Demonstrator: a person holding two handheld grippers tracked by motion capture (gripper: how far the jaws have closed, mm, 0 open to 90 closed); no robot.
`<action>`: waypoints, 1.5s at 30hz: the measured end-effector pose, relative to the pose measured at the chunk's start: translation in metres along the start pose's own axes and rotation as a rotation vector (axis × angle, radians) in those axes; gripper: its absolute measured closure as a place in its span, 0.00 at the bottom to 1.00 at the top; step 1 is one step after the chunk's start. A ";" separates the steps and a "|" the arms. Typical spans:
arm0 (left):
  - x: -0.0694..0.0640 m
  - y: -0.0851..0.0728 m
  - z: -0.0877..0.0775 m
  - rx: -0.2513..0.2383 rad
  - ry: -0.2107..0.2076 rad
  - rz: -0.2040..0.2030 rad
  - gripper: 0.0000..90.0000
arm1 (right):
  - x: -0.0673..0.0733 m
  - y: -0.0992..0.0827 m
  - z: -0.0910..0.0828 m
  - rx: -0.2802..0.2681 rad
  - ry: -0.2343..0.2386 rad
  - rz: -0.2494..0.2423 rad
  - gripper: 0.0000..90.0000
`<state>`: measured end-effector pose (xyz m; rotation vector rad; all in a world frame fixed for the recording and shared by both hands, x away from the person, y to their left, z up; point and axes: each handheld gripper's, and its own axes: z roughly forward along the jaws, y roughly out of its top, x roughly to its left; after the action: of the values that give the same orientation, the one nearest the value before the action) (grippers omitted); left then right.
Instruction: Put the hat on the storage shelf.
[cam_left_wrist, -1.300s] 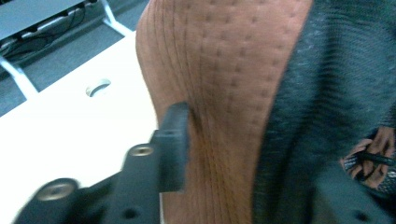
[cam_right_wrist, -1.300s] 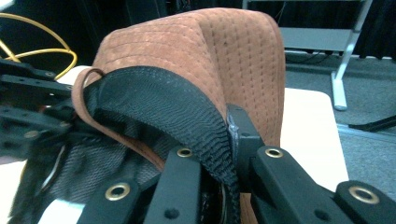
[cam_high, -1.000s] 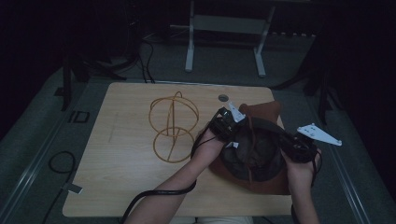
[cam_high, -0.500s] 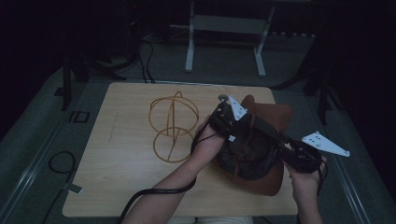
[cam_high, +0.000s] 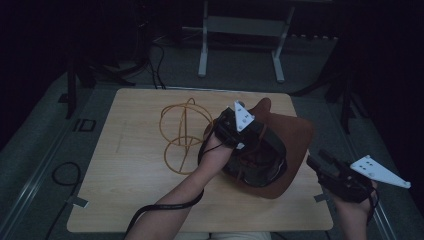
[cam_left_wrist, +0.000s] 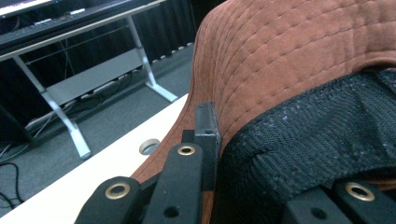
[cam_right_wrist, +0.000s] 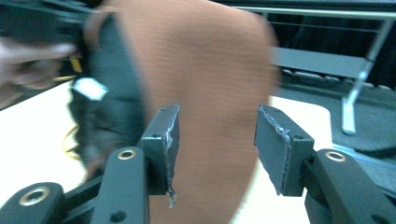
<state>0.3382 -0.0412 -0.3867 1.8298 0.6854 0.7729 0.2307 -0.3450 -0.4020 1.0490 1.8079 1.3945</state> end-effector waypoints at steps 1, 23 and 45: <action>0.000 -0.001 -0.003 -0.011 -0.007 0.002 0.96 | -0.006 -0.001 -0.001 0.002 -0.013 0.006 0.57; 0.021 -0.025 -0.045 -0.326 -0.431 0.022 0.96 | -0.006 -0.003 0.041 0.045 0.144 0.008 0.55; -0.017 -0.014 -0.061 -0.403 -0.494 0.079 0.96 | 0.053 0.025 0.066 -0.099 0.465 -0.064 0.54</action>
<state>0.2795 -0.0142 -0.3850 1.5883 0.1244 0.4379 0.2662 -0.2644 -0.3945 0.6429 2.0426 1.7745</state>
